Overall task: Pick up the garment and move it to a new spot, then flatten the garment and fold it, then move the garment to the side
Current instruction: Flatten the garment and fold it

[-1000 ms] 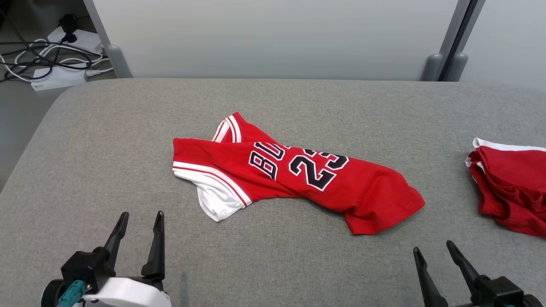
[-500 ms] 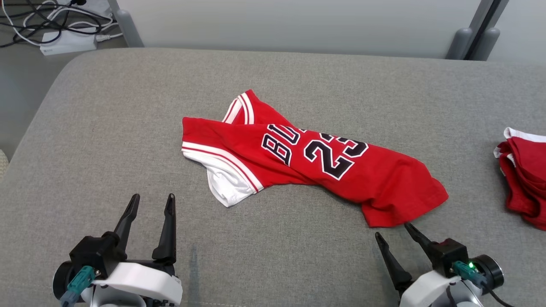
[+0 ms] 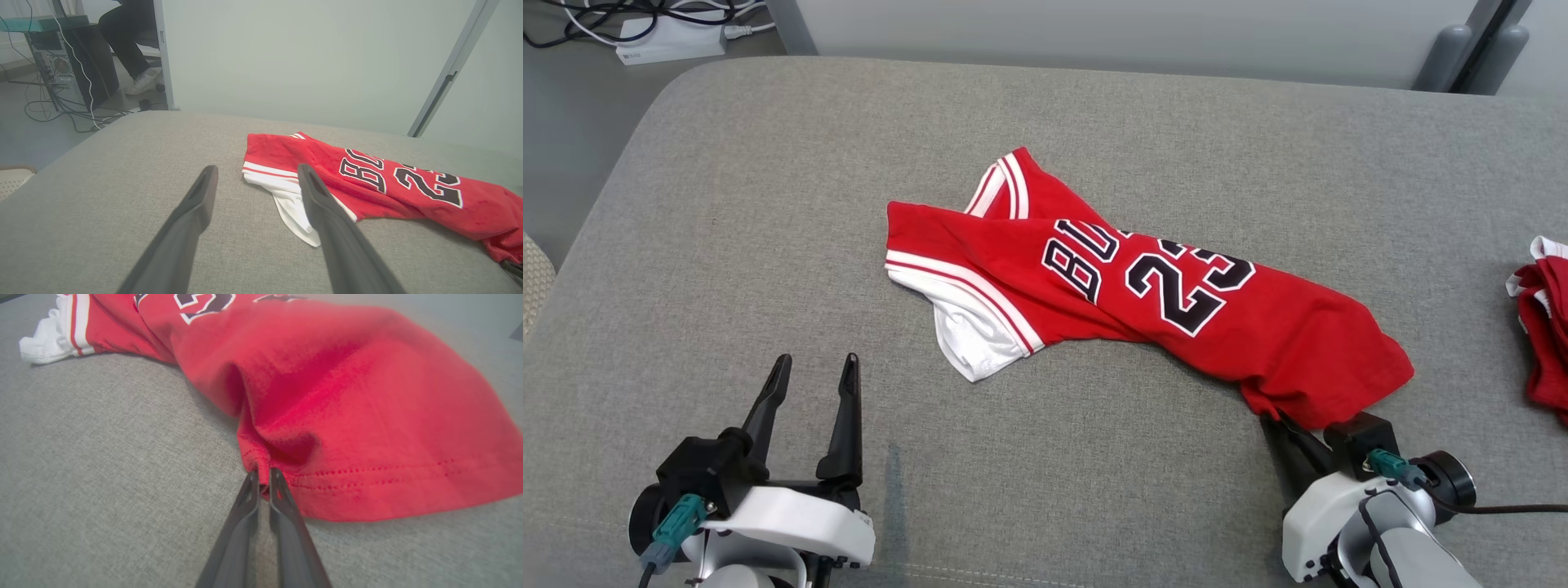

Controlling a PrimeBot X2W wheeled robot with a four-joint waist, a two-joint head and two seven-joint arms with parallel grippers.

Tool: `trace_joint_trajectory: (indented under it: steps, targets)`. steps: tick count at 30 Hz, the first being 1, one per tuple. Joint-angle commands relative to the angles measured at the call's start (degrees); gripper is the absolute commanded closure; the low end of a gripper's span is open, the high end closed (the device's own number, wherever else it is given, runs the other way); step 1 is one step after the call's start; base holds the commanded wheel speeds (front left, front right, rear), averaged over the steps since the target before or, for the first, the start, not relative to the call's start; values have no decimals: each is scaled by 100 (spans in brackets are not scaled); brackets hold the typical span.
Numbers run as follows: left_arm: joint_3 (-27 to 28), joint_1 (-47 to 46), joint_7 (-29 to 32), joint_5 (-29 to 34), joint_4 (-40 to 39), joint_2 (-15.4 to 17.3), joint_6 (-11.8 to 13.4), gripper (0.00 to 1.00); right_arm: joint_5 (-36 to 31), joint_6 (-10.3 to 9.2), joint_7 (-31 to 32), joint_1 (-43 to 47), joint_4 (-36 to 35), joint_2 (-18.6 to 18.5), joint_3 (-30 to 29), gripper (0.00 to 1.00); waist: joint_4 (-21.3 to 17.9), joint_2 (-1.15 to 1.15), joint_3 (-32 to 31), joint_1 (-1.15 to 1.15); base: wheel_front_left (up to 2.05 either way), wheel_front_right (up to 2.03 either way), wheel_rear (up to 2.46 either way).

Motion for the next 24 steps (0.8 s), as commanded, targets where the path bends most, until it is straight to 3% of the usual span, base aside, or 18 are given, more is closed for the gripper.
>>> trace_joint_trajectory:
  steps: [1,9,13,16,21,24]
  targets:
    - [253,-318,-63,65,-105,99,-38,0,61,-1,-54,-92,-37,47,126,100,-7,0,4,0,0,0,0]
    - [351,-274,-73,133,0,19,-142,0,511,-1,30,40,-634,-183,625,100,-105,0,-31,0,0,0,0]
    - [400,-231,-75,173,30,3,-178,0,1208,-1,520,332,-1743,-614,1154,100,-198,0,-76,0,0,0,0]
    - [432,-197,-76,196,30,7,-208,0,1778,-1,1027,569,-2817,-1146,1281,100,-279,0,-86,0,0,0,0]
    - [477,-189,-77,234,24,1,-230,0,2944,-1,1632,1072,-4544,-1709,912,100,-361,0,-60,0,0,0,0]
    - [504,-209,-77,269,6,-1,-246,0,3655,-1,1684,1289,-5143,-1923,278,100,-394,0,-15,0,0,0,0]
